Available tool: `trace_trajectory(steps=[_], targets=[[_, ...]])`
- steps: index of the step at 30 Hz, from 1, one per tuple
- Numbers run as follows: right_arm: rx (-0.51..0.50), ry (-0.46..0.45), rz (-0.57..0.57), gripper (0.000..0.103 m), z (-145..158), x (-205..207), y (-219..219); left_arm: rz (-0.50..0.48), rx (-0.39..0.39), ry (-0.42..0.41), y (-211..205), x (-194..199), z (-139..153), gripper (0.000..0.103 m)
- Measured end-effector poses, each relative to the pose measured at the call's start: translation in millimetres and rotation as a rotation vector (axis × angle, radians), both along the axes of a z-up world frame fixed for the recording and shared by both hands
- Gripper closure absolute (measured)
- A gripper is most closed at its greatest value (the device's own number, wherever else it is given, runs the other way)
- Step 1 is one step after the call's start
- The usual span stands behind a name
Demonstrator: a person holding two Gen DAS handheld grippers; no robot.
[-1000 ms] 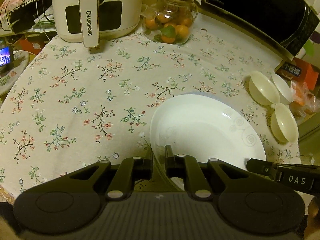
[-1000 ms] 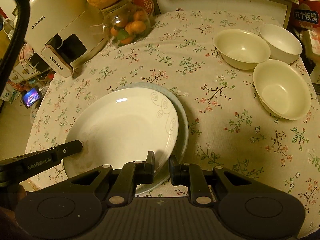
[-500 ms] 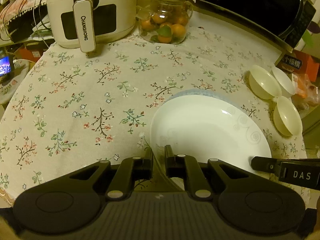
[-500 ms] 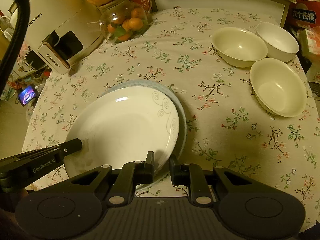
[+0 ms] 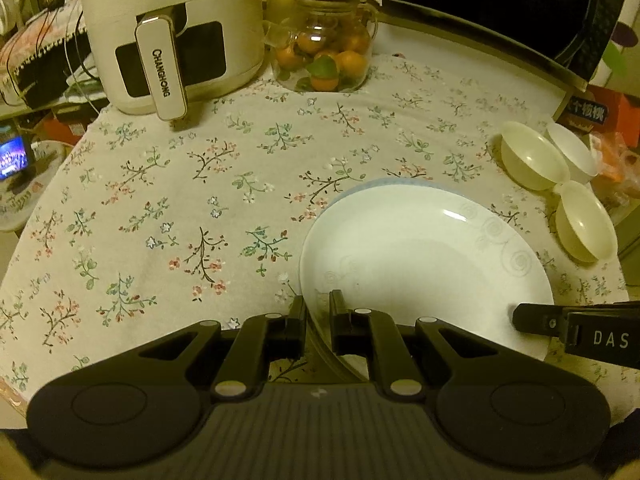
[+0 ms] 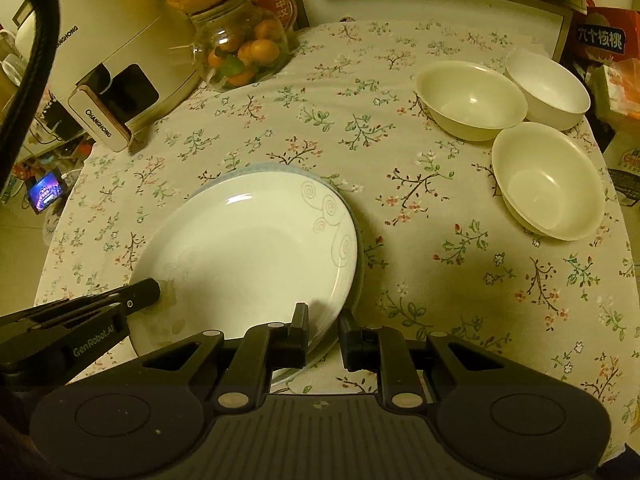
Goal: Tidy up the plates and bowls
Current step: 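Lower the white plate onto the blue plate stack with both tools, then open both tools and lift them off the plate stack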
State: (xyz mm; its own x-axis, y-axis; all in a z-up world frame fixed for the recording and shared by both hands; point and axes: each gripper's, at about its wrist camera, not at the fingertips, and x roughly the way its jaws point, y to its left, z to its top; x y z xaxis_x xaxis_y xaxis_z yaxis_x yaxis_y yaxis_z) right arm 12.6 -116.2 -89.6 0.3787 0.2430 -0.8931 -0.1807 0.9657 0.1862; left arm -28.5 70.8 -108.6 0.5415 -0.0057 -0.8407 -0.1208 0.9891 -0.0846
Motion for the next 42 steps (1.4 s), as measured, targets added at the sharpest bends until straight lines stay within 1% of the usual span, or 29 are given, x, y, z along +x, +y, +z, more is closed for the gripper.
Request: trace_trajectory(steps=[15,21,25,29,33,42], targets=[[-0.098,-0.048,0.023,0.086,0.3,-3.4,14.8,-0.012,0.1,-0.014,-12.0,-3.0,-2.4,0.093],[-0.174,-0.086,0.046,0.085,-2.5,-8.3,26.8,-0.035,0.171,-0.027,-21.9,-7.1,-5.6,0.094],[-0.215,-0.111,0.058,0.085,-4.6,-11.7,32.3,-0.022,0.152,-0.021,-18.8,-5.1,-4.4,0.095],[-0.221,-0.113,0.057,0.085,-5.7,-11.3,31.9,-0.026,0.162,-0.024,-19.8,-5.7,-5.4,0.095],[-0.248,-0.119,0.063,0.085,-9.9,-12.6,36.2,-0.023,0.16,-0.026,-19.5,-5.6,-4.8,0.095],[-0.249,-0.119,0.062,0.083,-13.1,-13.6,37.6,-0.008,0.145,-0.03,-17.1,-4.6,-3.4,0.095]])
